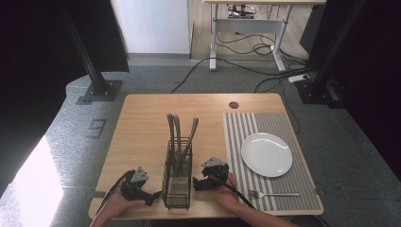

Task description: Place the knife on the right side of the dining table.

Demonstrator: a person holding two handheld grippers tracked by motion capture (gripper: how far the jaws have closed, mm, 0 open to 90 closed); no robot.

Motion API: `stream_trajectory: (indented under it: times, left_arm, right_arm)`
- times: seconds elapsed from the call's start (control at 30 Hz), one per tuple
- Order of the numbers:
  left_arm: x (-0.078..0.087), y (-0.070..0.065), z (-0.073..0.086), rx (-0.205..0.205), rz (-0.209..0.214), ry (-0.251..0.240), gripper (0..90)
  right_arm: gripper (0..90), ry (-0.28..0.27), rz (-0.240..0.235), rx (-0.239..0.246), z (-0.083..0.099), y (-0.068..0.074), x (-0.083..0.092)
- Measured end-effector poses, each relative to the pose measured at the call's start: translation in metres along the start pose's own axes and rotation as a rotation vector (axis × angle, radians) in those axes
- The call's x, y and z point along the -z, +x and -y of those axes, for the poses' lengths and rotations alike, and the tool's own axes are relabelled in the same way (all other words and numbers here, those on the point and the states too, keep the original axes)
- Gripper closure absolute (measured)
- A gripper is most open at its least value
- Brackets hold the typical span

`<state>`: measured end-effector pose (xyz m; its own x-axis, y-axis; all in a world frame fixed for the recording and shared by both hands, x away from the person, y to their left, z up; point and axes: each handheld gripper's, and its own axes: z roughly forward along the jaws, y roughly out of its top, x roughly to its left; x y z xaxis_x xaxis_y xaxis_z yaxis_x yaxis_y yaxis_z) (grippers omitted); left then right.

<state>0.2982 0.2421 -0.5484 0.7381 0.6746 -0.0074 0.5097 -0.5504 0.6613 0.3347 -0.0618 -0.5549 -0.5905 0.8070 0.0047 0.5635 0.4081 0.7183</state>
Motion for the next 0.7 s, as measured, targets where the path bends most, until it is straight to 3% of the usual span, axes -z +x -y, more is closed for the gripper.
stream_trajectory:
  times: [0.23, 0.3, 0.4, 0.57, 0.7]
  left_arm:
    - [0.0, 0.0, 0.0, 0.0, 0.0, 0.0, 0.0]
    - [0.0, 0.0, 0.0, 0.0, 0.0, 0.0, 0.0]
    - [0.0, 0.0, 0.0, -0.001, 0.0, 0.0, 0.0]
    - [0.0, 0.0, 0.0, -0.001, 0.0, 0.0, 0.0]
    - [0.0, 0.0, 0.0, -0.001, 0.001, 0.001, 0.0]
  right_arm:
    - [1.9, 0.015, 0.001, -0.007, -0.002, 0.0, 0.0]
    - [5.3, 0.019, -0.007, -0.026, -0.004, -0.002, 0.001]
    - [9.6, 0.012, -0.059, -0.109, -0.009, -0.007, 0.008]
    - [10.2, -0.062, -0.094, -0.155, -0.02, -0.013, 0.03]
    - [11.1, -0.102, -0.105, -0.164, -0.024, -0.019, 0.043]
